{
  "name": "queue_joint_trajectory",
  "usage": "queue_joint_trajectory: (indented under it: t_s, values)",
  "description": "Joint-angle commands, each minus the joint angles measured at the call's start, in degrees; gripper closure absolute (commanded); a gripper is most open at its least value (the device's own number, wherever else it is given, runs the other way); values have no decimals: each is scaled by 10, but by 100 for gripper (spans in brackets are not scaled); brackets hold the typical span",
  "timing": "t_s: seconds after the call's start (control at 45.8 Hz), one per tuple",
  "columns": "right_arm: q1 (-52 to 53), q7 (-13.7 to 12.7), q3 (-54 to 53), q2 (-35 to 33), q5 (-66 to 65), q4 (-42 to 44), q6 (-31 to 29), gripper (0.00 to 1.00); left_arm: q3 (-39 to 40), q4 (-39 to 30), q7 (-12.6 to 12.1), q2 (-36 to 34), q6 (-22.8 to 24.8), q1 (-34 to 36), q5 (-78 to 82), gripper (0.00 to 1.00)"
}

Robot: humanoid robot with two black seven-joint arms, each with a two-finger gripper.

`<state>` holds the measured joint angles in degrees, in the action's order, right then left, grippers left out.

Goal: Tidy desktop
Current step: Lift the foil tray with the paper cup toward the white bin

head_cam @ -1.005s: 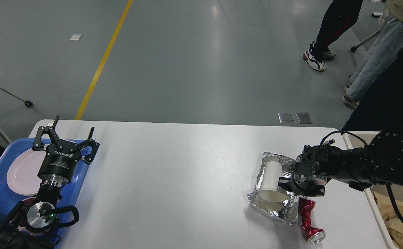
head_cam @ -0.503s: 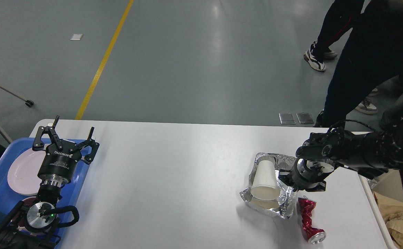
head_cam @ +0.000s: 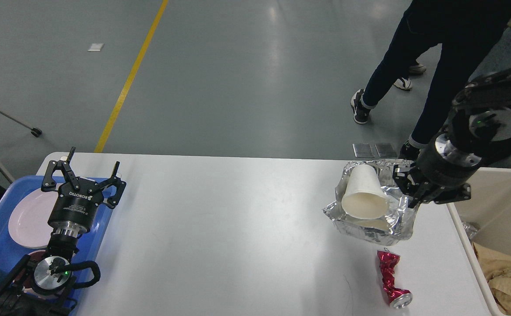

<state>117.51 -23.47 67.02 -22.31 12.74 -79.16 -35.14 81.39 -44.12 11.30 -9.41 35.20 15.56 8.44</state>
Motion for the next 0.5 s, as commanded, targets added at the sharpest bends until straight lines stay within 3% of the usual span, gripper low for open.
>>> queue_joint_trajectory:
  t_s: [0.0, 0.262, 0.328, 0.481]
  values:
    - [101, 0, 60, -1, 22, -51, -47, 100, 0, 0, 0, 0, 0, 0, 0, 4]
    - [168, 8, 116, 1, 46, -79, -57, 100, 0, 0, 0, 0, 0, 0, 0, 3]
    - [168, 26, 141, 1, 47, -75, -51, 100, 0, 0, 0, 0, 0, 0, 0, 3]
    - [155, 101, 238, 0, 59, -64, -13, 100, 0, 0, 0, 0, 0, 0, 0, 3]
